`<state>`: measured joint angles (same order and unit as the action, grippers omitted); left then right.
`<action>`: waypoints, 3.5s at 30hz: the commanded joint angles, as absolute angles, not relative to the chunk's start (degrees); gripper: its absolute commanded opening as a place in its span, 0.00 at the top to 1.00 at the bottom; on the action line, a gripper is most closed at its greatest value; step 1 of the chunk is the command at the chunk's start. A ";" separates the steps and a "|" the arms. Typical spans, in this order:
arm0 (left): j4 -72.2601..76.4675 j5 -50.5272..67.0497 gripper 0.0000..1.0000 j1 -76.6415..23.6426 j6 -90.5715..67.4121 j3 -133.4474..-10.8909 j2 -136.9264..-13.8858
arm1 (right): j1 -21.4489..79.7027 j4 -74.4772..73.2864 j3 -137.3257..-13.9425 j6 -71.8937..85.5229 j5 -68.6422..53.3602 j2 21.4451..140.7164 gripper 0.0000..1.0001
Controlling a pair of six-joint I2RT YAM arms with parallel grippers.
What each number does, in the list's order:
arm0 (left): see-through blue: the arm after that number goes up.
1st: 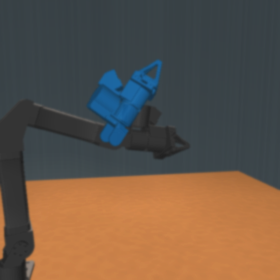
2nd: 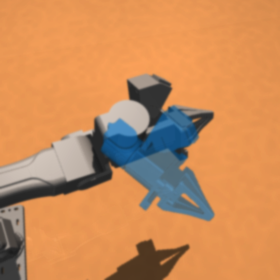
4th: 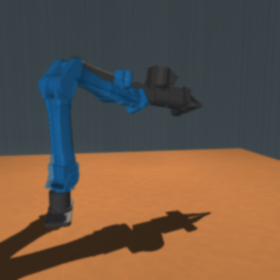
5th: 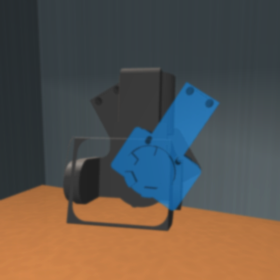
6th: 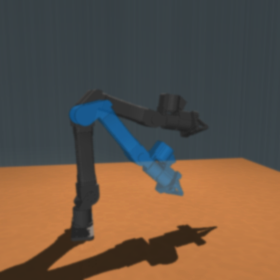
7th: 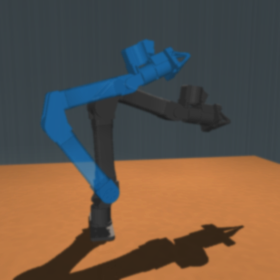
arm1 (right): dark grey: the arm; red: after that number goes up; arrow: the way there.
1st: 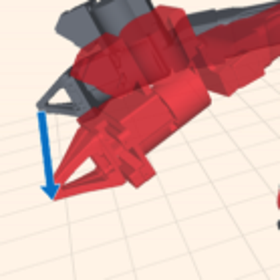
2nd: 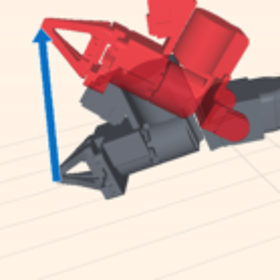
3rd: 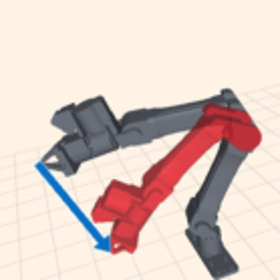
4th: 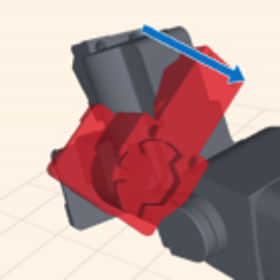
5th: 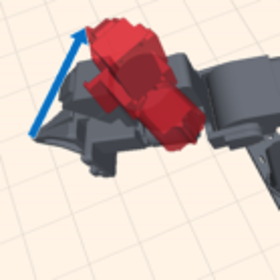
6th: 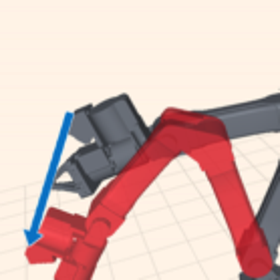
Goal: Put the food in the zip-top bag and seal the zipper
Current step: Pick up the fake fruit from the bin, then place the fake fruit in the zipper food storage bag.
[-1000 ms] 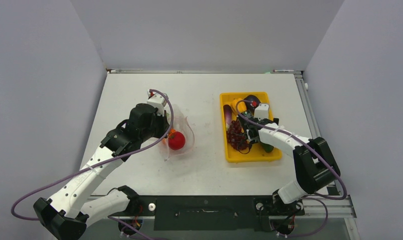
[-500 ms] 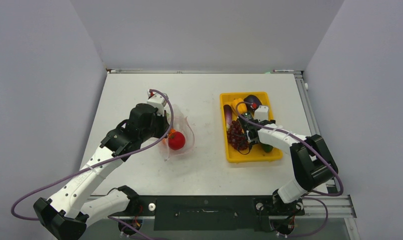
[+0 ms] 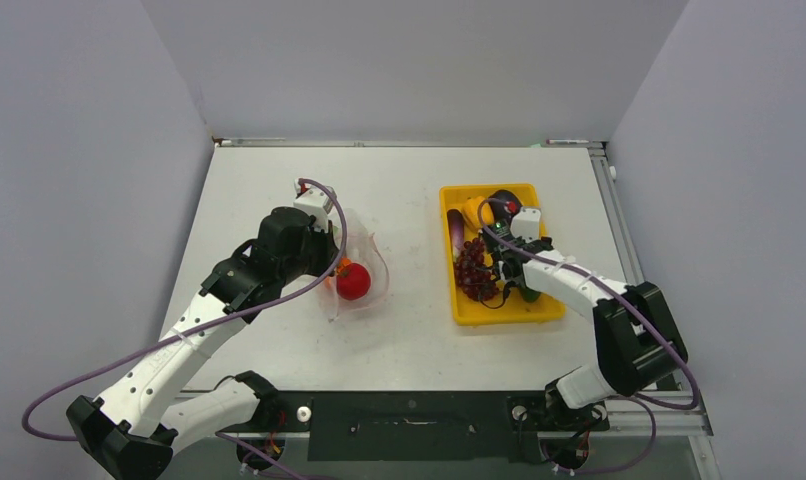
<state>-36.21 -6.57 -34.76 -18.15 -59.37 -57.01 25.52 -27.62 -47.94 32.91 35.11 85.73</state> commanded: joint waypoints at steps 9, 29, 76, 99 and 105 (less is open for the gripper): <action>-33.91 -5.99 1.00 -34.45 -17.58 -59.98 -56.21 | 25.57 -27.63 -51.78 31.88 25.22 70.75 0.94; -33.89 -5.90 1.00 -34.45 -17.67 -59.99 -56.25 | 30.31 -7.28 -51.83 30.05 -19.29 58.37 0.88; -33.82 -5.09 1.00 -34.45 -17.35 -59.98 -56.23 | 53.40 4.22 -62.36 33.07 -15.90 82.18 0.58; -33.77 -4.90 1.00 -34.45 -17.30 -59.96 -56.34 | 54.66 -1.03 -63.54 32.84 -9.08 79.20 0.07; -33.83 -4.98 1.00 -34.45 -17.31 -60.00 -56.51 | 55.02 -5.15 -60.66 32.43 -6.26 73.65 0.09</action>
